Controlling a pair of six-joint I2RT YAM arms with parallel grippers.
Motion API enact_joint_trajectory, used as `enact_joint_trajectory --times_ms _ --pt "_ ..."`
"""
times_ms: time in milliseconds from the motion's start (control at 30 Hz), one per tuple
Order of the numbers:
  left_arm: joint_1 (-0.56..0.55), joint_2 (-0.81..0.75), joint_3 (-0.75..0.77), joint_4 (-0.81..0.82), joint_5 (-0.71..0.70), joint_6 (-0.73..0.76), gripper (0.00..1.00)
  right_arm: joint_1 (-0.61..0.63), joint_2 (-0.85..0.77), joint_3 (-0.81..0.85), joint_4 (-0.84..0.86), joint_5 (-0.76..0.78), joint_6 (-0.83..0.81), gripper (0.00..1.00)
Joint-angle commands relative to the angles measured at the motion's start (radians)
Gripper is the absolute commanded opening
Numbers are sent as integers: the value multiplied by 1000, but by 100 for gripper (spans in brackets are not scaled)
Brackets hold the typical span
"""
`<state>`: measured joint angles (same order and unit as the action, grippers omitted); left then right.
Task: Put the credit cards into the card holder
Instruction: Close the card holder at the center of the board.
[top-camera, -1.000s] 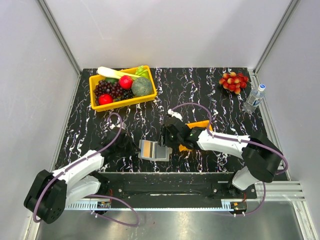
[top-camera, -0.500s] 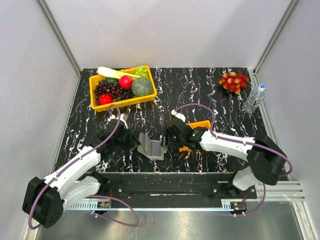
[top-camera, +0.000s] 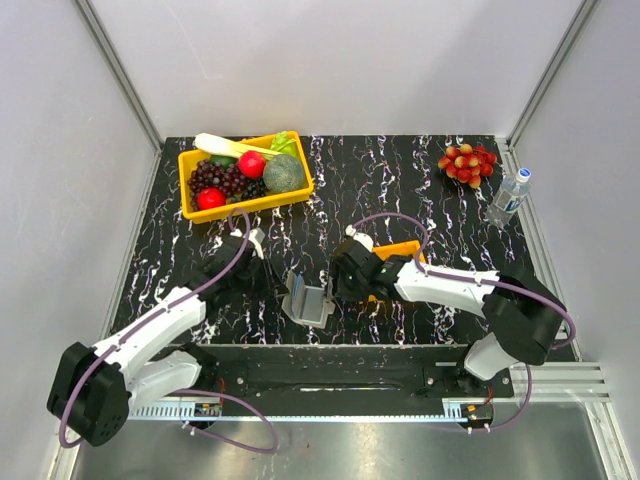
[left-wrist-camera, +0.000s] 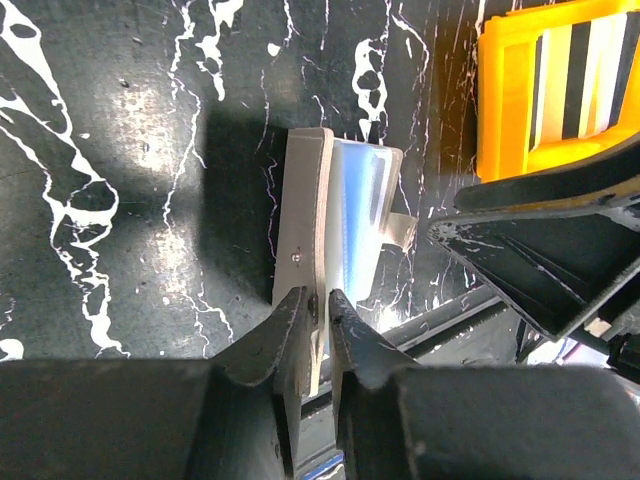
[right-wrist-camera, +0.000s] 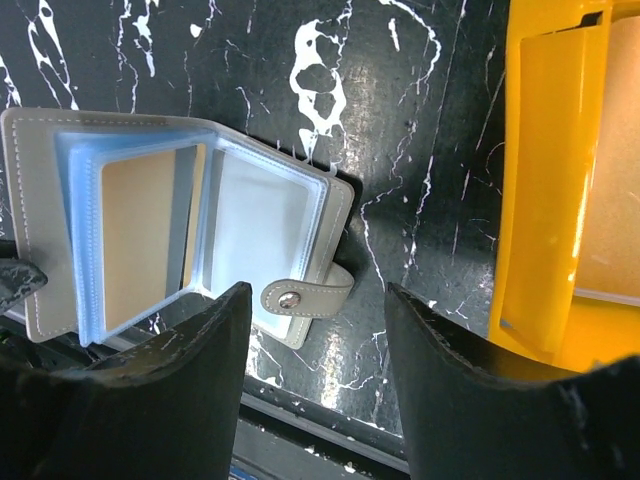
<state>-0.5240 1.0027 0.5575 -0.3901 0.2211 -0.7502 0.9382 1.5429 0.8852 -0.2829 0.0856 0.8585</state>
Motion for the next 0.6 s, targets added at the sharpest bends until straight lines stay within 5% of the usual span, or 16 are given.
enact_joint_trajectory --times_ms 0,200,567 --pt "-21 16 53 62 53 14 20 -12 14 -14 24 -27 31 61" --pt "-51 36 59 97 72 12 31 -15 -3 -23 28 -20 36 61" --pt "-116 117 68 197 148 14 33 -19 -153 -81 11 107 68 63"
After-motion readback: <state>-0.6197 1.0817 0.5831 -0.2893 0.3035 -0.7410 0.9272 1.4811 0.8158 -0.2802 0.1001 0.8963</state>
